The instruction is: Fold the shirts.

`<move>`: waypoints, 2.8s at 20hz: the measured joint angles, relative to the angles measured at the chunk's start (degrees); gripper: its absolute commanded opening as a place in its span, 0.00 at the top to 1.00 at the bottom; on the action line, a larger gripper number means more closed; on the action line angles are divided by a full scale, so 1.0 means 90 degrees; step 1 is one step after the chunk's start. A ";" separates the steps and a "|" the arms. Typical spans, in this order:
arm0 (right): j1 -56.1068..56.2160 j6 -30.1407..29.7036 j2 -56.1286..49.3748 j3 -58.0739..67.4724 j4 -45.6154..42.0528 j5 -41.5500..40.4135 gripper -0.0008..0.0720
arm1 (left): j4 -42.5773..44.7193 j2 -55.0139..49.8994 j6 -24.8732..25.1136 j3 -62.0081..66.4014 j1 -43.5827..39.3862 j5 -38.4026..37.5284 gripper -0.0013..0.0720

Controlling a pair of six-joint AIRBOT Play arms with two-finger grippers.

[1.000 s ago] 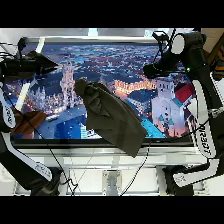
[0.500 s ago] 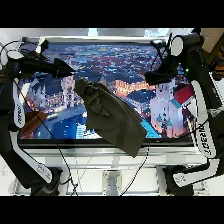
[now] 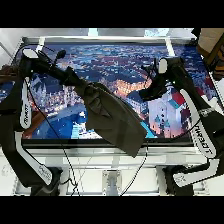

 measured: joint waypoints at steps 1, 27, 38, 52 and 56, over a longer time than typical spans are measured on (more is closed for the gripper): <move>0.0000 -0.0075 0.0000 -0.0095 0.0027 -0.0114 0.47 | -0.0483 0.0063 0.0090 0.0036 -0.0027 -0.0087 0.97; 0.0000 -0.0663 0.0000 -0.0350 0.0828 -0.0879 0.47 | 0.4473 0.2392 -0.0860 -0.2846 -0.2198 0.2849 0.18; 0.0000 -0.0809 0.0000 -0.0350 0.1222 -0.1039 0.47 | 0.4996 0.1081 -0.0925 -0.3009 -0.2198 0.3995 0.32; 0.0000 -0.0814 0.0005 -0.0350 0.1076 -0.1042 0.47 | 0.4333 0.0865 -0.0515 -0.1302 -0.2193 0.4493 0.97; 0.0000 -0.0809 0.0005 -0.0350 0.0959 -0.0862 0.47 | 0.4894 0.0891 -0.0476 -0.0109 -0.2125 0.4626 0.97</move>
